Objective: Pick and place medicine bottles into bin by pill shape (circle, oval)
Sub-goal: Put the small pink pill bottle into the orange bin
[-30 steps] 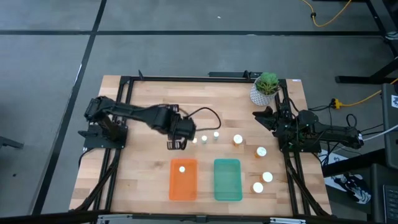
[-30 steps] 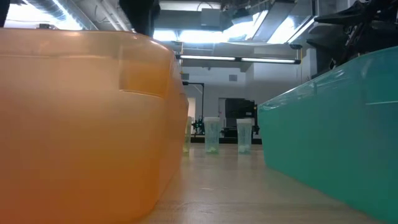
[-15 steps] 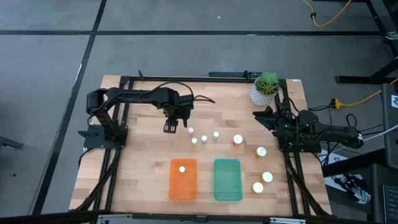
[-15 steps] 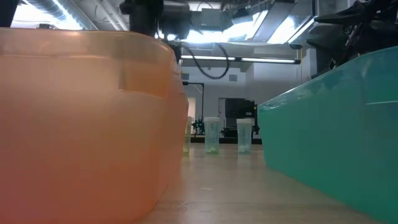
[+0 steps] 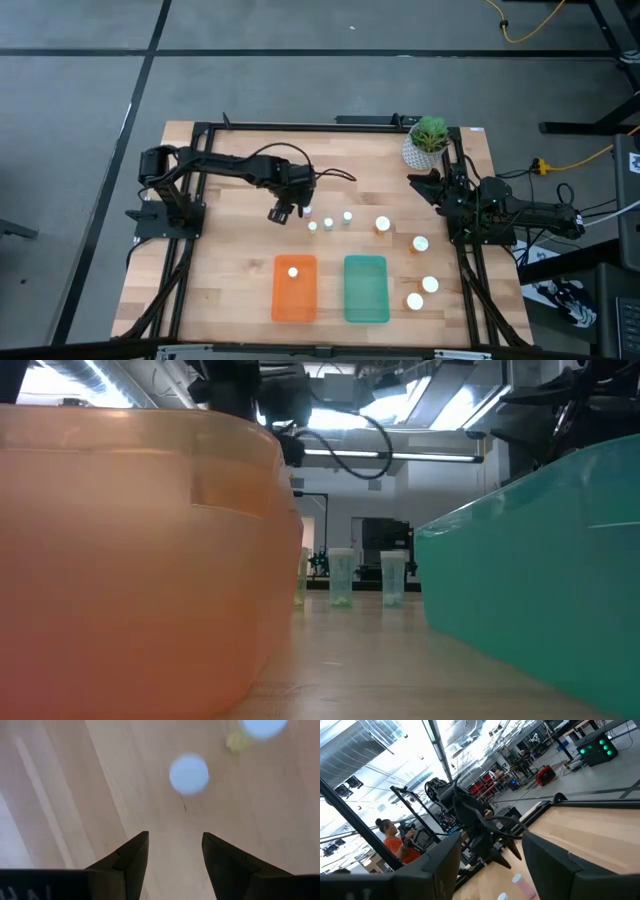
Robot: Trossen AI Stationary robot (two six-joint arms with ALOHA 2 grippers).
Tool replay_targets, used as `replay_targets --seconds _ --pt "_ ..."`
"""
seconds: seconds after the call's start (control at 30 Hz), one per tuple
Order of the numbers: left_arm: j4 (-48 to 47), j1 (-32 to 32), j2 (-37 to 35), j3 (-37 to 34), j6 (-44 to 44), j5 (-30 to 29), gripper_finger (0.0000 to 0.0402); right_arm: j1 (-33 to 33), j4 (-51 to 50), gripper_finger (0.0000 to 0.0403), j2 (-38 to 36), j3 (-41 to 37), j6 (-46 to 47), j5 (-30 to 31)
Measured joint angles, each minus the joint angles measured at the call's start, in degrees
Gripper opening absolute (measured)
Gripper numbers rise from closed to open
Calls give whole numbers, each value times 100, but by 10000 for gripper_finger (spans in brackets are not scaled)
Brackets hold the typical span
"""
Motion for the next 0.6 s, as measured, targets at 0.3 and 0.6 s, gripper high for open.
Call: replay_targets --seconds 0.3,0.6 --pt "267 -122 0 0 74 -154 258 0 0 213 0 0 -4 -2" --pt "241 -127 0 0 -268 -154 260 0 0 213 0 2 -6 -2"
